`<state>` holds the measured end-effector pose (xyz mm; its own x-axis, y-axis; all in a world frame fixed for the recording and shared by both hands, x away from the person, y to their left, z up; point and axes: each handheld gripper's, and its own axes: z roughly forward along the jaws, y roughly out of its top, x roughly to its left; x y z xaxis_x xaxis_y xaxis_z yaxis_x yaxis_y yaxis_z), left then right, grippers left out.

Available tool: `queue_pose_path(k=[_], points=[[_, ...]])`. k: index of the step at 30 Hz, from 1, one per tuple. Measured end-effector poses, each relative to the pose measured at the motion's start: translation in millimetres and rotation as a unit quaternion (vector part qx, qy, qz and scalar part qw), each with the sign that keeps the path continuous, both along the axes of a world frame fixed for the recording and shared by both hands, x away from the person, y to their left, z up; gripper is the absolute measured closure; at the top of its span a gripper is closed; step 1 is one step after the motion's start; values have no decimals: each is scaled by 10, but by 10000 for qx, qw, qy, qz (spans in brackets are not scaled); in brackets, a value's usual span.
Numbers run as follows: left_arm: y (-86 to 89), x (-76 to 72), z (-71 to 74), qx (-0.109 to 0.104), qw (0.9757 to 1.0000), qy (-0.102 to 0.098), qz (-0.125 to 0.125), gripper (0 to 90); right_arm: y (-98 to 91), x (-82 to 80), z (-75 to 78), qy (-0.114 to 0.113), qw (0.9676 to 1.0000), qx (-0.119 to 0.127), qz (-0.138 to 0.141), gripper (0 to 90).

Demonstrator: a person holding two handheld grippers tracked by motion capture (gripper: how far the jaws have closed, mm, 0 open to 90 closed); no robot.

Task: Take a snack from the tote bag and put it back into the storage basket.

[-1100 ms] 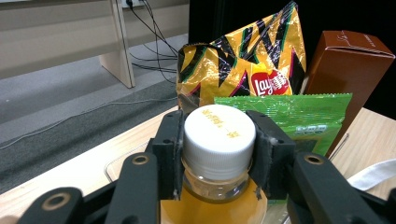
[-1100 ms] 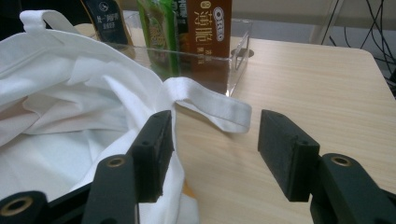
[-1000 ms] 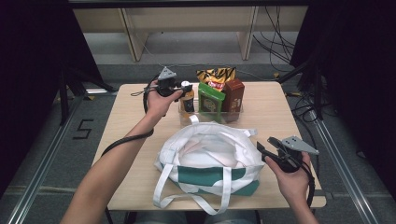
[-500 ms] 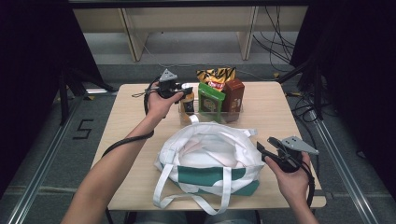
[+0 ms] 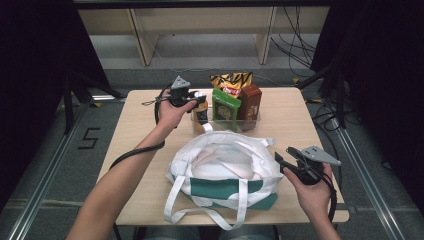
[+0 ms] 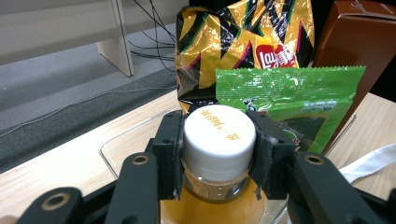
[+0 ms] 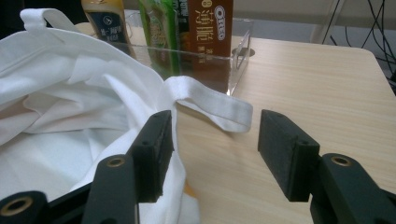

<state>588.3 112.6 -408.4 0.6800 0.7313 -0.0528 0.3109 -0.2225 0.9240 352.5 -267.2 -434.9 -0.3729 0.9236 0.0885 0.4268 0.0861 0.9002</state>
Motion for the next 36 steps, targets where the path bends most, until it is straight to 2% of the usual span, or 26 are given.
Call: queue_pose_path(k=[5,8,9,10,11,12,13,14,15,17,18,20,22,23,24,27,28,31,35,36], points=[[-3,-3,-3,12,10000,-4,0,583,-19,21,2,-154,9998,-100,39,456],[1,-9,2,74,10000,16,2,581,-28,5,15,-66,9999,-89,10,456],[1,-9,-3,36,10000,2,-2,578,-18,4,9,-75,9999,-71,-85,456],[5,-12,-4,-35,10000,29,4,569,-33,12,4,-114,9998,-145,10,456],[10,-13,-2,-58,10000,68,5,539,-25,22,-7,-133,9998,-100,78,456],[14,-16,-3,-60,9999,99,6,489,-5,11,-2,-72,10000,-27,14,456],[17,-18,-9,-56,9999,123,-3,448,3,-9,7,13,10000,-43,-35,456],[19,-16,-22,-83,9999,119,-54,406,-9,0,9,-26,9999,-127,25,456],[24,-26,-26,-35,9999,131,-35,392,4,-11,10,18,10000,-78,-9,456],[34,-43,-30,7,9999,101,24,340,3,-4,5,-49,9999,-98,-9,456],[42,-54,-31,-19,9999,100,48,322,-11,0,8,-42,9999,-150,31,456],[64,-72,-23,-52,9999,90,45,298,-1,4,1,-52,10000,-31,2,456],[83,-99,0,-68,9999,65,75,267,-7,12,-8,-114,9999,-88,25,456],[90,-108,10,-74,9999,48,76,258,-3,3,-2,-52,9999,-98,-33,456],[99,-124,25,-83,9999,30,91,254,-16,20,-7,-99,9998,-192,-1,456],[135,-184,69,-70,9999,-27,98,242,-16,20,-4,-80,9998,-206,6,456],[147,-207,81,-63,9999,-53,106,242,4,-1,4,0,9999,-107,-41,456],[189,-281,104,-44,9999,-82,99,242,1,6,-4,-106,9999,-125,-50,456],[234,-374,110,-29,9999,-29,125,240,-6,9,-1,-111,9998,-146,-26,456],[244,-390,106,-103,9999,-27,101,240,-10,8,4,-76,9998,-171,-16,456]])
